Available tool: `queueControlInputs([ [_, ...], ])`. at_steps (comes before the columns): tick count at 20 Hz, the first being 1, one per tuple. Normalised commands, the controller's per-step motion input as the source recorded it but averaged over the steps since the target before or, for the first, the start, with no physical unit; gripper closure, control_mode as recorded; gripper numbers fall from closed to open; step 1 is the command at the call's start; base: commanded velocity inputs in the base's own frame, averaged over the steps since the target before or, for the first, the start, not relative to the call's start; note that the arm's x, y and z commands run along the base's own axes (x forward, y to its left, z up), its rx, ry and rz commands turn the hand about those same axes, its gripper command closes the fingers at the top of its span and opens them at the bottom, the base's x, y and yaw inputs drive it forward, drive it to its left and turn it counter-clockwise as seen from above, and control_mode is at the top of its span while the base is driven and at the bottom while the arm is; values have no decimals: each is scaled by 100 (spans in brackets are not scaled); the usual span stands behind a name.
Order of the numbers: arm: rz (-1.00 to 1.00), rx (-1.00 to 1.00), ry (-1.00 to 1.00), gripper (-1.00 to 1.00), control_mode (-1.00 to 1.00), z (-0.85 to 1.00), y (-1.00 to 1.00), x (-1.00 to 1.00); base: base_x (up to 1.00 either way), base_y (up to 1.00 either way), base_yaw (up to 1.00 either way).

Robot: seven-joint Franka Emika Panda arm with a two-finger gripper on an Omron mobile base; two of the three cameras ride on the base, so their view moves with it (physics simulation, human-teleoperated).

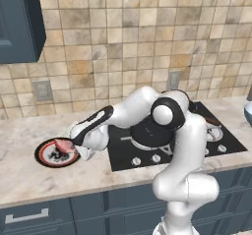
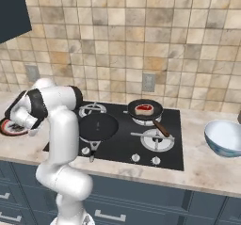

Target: Place one of the steaks on the plate and the other in the bowl. Then place the bowl in the fridge.

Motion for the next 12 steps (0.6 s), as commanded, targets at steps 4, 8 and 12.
queueControlInputs([
  [4, -3, 0, 0, -100, -100, 66, 55, -3, 0, 0, 0],
  [8, -1, 0, -9, -100, -100, 77, -14, -5, 0, 0, 0],
  [12, 0, 0, -10, -100, -100, 57, -79, 0, 0, 0, 0],
])
